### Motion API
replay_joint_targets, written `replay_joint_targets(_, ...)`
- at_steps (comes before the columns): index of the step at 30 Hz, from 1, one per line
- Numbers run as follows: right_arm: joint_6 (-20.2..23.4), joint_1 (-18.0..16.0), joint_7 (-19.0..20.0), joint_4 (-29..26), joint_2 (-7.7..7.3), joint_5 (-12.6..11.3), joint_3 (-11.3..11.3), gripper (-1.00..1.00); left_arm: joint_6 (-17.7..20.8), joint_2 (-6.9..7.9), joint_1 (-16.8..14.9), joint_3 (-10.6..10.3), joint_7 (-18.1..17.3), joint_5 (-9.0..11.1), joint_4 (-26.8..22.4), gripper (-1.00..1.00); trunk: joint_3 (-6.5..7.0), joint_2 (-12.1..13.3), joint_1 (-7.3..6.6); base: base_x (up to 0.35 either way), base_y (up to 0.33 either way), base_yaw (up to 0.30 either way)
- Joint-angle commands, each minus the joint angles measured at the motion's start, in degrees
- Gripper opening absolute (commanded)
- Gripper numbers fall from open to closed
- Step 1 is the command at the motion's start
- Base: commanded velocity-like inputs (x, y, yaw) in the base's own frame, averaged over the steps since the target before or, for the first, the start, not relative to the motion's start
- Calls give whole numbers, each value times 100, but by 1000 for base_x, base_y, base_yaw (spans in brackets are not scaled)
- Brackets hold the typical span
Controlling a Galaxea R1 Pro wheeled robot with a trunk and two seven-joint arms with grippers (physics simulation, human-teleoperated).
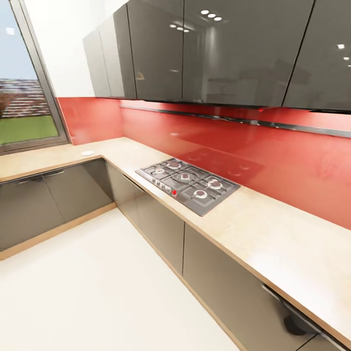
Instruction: Set up a coffee station on the kitchen countertop: keep the coffee maker on the countertop, move the bottle of coffee from the kitchen shelf to the counter next to the coffee maker, place a paper coffee filter on top of the coffee maker, put the saucer next to the coffee maker with the coffee cup on the saucer, and place the electric kettle next to the coffee maker.
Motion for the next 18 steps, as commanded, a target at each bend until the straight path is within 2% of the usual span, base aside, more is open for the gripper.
replay_joint_targets(1,-5,-2,1,-1,1,4,0,100,-9,1,2,24,5,17,-6,100,5,35,-21,0,0,244)
replay_joint_targets(18,-5,-2,-3,-1,1,5,0,100,-9,10,2,30,5,16,-6,100,214,717,-394,0,0,244)
